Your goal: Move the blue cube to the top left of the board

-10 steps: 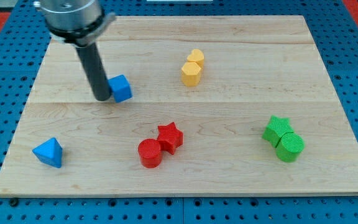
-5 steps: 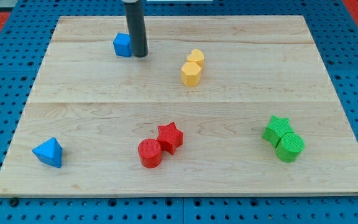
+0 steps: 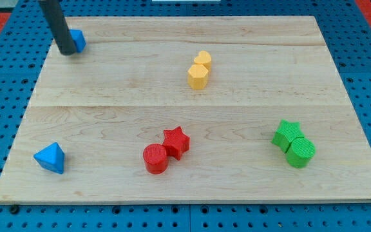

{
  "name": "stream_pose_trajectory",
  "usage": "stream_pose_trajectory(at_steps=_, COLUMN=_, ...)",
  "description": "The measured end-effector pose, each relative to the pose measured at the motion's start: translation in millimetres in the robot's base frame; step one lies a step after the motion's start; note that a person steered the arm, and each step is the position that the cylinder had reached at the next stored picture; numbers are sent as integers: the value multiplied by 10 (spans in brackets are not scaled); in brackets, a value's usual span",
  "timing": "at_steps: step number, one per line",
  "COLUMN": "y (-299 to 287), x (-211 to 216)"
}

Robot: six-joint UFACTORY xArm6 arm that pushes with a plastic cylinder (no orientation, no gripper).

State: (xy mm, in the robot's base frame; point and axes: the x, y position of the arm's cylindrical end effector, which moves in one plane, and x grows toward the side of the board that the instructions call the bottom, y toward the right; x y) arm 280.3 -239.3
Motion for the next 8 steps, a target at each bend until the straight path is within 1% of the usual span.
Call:
stream_pose_trajectory(at_steps=1, y=97, x=-191)
stream_pose_trajectory(at_steps=2, y=180, x=-34)
stream_pose_trajectory(at_steps=3, y=230, x=-2)
stream_pose_trajectory(at_steps=6, y=248, x=-74)
stream_pose_trajectory(at_steps=7, y=1068, x=355)
stream_pose_trajectory(at_steps=8, y=1634, x=673)
